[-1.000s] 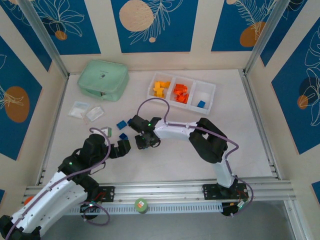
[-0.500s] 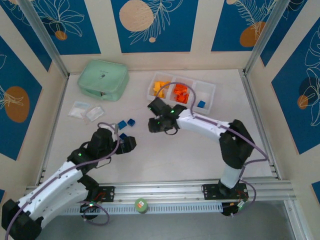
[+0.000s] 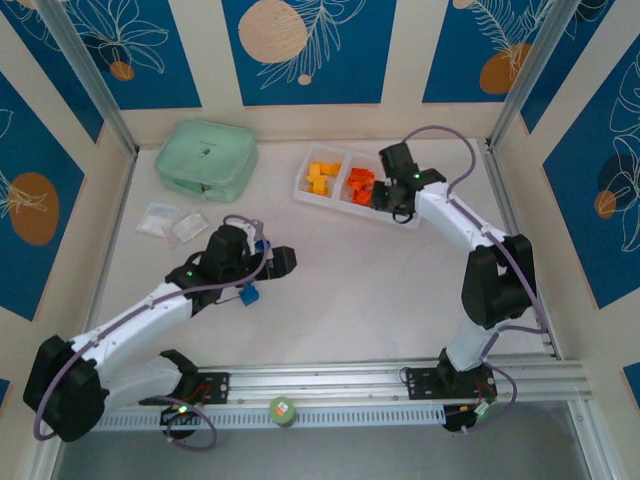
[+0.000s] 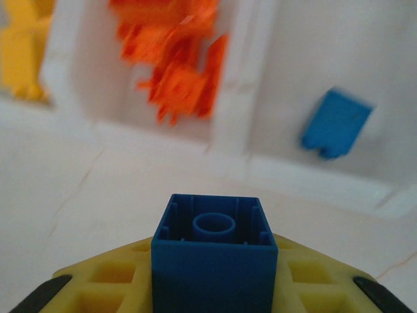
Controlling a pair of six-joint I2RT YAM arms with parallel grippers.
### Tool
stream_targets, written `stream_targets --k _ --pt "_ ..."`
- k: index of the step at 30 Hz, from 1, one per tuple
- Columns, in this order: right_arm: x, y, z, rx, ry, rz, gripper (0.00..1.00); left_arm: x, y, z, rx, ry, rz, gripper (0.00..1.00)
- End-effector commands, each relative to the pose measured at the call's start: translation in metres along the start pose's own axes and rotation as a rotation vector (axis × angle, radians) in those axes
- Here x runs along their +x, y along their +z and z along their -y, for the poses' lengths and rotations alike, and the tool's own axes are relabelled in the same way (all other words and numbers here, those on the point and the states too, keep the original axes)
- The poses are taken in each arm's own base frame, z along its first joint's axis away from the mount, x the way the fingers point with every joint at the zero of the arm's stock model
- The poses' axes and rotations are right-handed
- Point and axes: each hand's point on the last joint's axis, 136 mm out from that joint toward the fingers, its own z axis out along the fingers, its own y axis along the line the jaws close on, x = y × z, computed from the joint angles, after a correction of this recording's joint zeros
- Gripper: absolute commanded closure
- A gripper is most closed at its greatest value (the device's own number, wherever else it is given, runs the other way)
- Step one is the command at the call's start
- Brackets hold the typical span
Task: Sort the legos into containers by color
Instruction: Place the lego in the container.
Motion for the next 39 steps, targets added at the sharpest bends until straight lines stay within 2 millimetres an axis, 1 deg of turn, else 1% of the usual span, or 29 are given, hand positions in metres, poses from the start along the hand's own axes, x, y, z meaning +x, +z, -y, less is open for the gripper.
stream_targets --k 1,4,7,8,10,11,13,15,17,19,21,23,26,27,31,35,37,39 --pt "-0.030 0.015 0.020 0.065 -0.017 0.055 0.71 -0.020 0.004 0.025 0.080 0.039 0.033 0.01" --pt "-0.050 0.037 0.036 0.106 0.001 0.045 0.71 -0.025 0.012 0.030 0.089 0.045 0.025 0.01" --pt "-0.063 0.060 0.056 0.152 0.025 0.043 0.71 -0.030 0.019 0.034 0.097 0.043 0.018 0.01" --pt "-0.067 0.065 0.059 0.153 0.034 0.045 0.70 -0.031 0.021 0.035 0.100 0.041 0.022 0.01" --pt "-0.073 0.072 0.061 0.132 0.039 0.048 0.65 -0.035 0.022 0.037 0.113 0.036 0.042 0.01" --pt "-0.075 0.074 0.061 0.125 0.040 0.049 0.60 -0.038 0.022 0.038 0.117 0.034 0.051 0.01" --pt "-0.079 0.072 0.061 0.117 0.049 0.056 0.53 -0.040 0.023 0.039 0.121 0.036 0.049 0.01" --pt "-0.080 0.067 0.057 0.093 0.054 0.069 0.47 -0.039 0.025 0.041 0.121 0.039 0.028 0.01" --pt "-0.079 0.058 0.050 0.061 0.054 0.080 0.42 -0.039 0.025 0.040 0.116 0.038 0.020 0.01" --pt "-0.075 0.048 0.045 0.047 0.052 0.089 0.40 -0.039 0.024 0.039 0.115 0.032 0.031 0.01" --pt "-0.069 0.034 0.034 0.015 0.048 0.100 0.37 -0.040 0.021 0.037 0.113 0.026 0.050 0.01" --pt "-0.059 0.022 0.022 -0.019 0.041 0.104 0.35 -0.040 0.017 0.036 0.109 0.027 0.053 0.01" --pt "-0.035 0.006 0.002 -0.063 0.019 0.096 0.31 -0.034 0.008 0.032 0.090 0.027 0.040 0.01" --pt "-0.023 0.001 -0.008 -0.095 -0.001 0.082 0.30 -0.032 0.005 0.030 0.086 0.025 0.042 0.01" --pt "0.020 -0.012 -0.039 -0.156 -0.056 0.009 0.27 -0.020 -0.011 0.018 0.059 0.014 0.055 0.01" --pt "0.071 -0.023 -0.085 -0.260 -0.149 -0.082 0.25 -0.008 -0.035 0.004 0.017 0.009 0.074 0.01" --pt "0.093 -0.025 -0.104 -0.286 -0.175 -0.128 0.24 -0.003 -0.047 -0.003 0.000 0.009 0.090 0.01" --pt "0.115 -0.027 -0.128 -0.326 -0.220 -0.172 0.24 0.002 -0.060 -0.011 -0.025 0.005 0.106 0.01"
